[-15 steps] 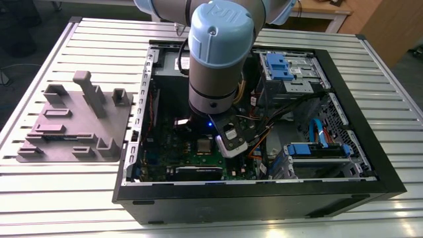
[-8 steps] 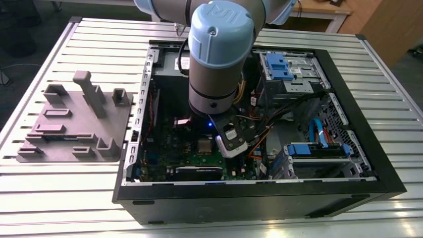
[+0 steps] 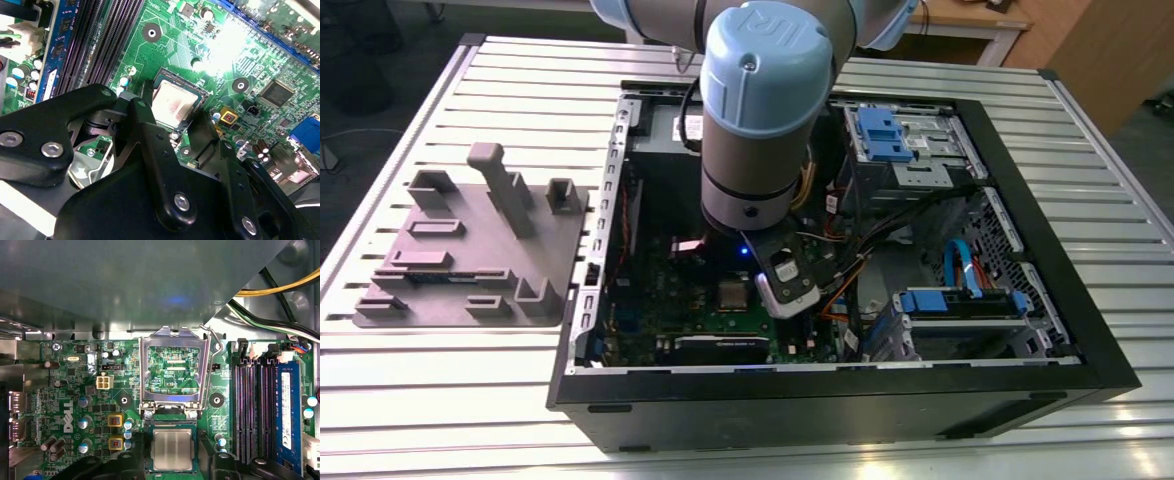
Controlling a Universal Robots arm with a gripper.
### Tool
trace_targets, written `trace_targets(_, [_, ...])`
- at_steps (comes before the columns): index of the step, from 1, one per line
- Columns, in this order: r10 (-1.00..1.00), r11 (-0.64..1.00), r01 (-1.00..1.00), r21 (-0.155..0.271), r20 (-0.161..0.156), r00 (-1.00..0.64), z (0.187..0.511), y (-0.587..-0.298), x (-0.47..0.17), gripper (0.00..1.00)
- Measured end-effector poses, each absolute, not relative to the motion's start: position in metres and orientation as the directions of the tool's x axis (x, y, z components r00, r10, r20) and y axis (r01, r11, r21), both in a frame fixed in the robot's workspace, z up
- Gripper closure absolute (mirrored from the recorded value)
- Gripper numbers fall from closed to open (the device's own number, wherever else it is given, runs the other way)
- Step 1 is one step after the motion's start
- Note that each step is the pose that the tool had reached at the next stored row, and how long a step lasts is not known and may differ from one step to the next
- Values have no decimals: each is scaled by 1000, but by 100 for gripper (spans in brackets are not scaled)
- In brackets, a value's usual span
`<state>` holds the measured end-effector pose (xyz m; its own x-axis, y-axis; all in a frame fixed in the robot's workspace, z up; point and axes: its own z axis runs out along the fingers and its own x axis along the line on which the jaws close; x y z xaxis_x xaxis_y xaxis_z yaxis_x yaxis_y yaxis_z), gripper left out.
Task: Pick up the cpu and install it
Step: 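Place the cpu into insertion slot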
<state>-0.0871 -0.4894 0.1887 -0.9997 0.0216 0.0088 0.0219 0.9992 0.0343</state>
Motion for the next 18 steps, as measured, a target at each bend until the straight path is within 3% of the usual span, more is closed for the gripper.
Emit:
trace_targets(1, [22,999,22,34,9,-1000,188,-489,-87,53])
trace_targets(18, [22,999,22,34,9,-1000,188,-489,-87,53])
